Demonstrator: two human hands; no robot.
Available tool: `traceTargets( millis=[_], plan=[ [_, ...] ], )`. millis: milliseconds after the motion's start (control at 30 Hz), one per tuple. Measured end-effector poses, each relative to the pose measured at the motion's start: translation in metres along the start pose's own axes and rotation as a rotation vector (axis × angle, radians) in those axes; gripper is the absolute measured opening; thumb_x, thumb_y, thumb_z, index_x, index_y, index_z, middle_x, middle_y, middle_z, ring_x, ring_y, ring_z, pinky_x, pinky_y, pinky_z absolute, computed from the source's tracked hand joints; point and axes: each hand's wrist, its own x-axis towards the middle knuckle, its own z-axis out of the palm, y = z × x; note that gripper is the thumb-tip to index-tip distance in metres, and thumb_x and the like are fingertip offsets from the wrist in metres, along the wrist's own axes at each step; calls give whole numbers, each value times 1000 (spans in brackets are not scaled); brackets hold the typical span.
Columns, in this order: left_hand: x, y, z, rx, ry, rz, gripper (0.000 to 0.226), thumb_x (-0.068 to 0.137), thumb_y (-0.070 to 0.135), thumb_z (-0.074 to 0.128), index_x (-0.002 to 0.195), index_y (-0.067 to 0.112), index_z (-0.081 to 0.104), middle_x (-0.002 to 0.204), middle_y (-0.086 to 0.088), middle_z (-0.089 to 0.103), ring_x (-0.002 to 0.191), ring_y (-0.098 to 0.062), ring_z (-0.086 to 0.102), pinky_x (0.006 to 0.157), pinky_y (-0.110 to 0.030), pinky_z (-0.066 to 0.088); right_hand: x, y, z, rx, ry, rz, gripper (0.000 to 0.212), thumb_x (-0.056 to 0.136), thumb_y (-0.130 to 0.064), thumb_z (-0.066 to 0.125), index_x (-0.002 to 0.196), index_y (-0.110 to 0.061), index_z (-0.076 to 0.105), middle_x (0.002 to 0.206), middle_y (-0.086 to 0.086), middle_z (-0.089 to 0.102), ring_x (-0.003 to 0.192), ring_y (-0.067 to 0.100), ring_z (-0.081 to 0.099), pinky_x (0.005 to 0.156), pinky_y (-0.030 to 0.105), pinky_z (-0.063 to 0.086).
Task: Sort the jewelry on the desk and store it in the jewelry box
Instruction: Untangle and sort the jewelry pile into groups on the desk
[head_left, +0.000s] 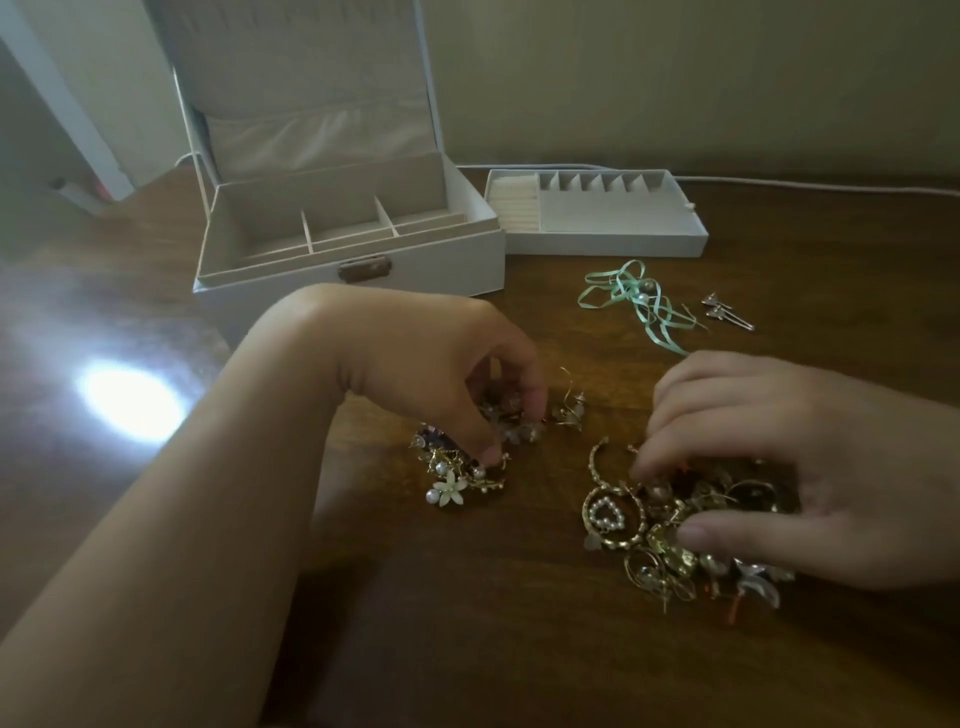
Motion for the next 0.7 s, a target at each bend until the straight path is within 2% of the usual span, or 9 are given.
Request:
traceTargets(
  millis=[67,133,267,333,400,467,533,600,700],
  plan=[
    [1,2,1,-18,-16,12,37,72,38,83,104,41,66,90,9,69,74,-10,66,64,-25,54,2,-2,-9,-26,49,34,34,87,-66,47,113,-47,58,106,-33,54,114,-2,49,86,25,47],
    [2,4,2,-25,8,25,31,74,37,82,102,38,67,86,16,67,69,-4,62,58,-16,47,3,-5,-7,-20,81,11,30,87,-62,49,110,-46,60,104,-31,54,111,-1,50,81,26,50],
    [8,11,5,-45,43,59,12,82,33,76,92,34,70,77,19,62,63,2,56,56,-10,41,9,-13,3,-116,51,-47,23,85,-53,53,102,-44,66,98,-25,51,99,0,50,75,30,51],
    [11,14,9,-45,63,99,12,83,31,75,93,34,69,75,14,62,64,-2,56,57,-14,43,11,-14,8,-183,58,-54,20,83,-47,55,98,-43,68,95,-23,52,94,4,51,72,31,51],
    [16,17,13,-35,74,143,18,84,30,75,99,37,69,87,5,67,76,-11,62,69,-32,53,11,-15,10,-251,83,-91,14,80,-42,61,91,-41,70,92,-20,55,90,8,54,68,32,51],
    [20,22,17,-13,65,176,23,83,30,75,104,39,69,98,2,67,86,-17,62,77,-41,52,12,-17,14,-345,110,-137,8,78,-39,65,81,-37,72,87,-15,59,85,14,57,64,34,50],
    [22,25,21,-7,49,193,22,83,28,75,103,38,70,99,9,66,88,-12,61,78,-36,50,15,-20,17,-418,121,-171,19,81,-39,54,74,-34,71,83,-12,61,83,16,59,63,36,51],
    [23,26,23,-11,49,205,19,83,25,75,100,34,73,98,13,66,90,-9,61,78,-31,51,18,-21,19,-430,137,-191,25,84,-37,47,75,-32,69,85,-11,62,84,16,59,64,37,52],
    [24,25,23,-22,49,203,16,83,25,76,98,30,75,100,12,68,93,-10,63,82,-35,52,19,-19,13,-269,184,-194,11,88,-31,54,85,-29,65,97,-12,60,92,14,57,71,35,50]
  ],
)
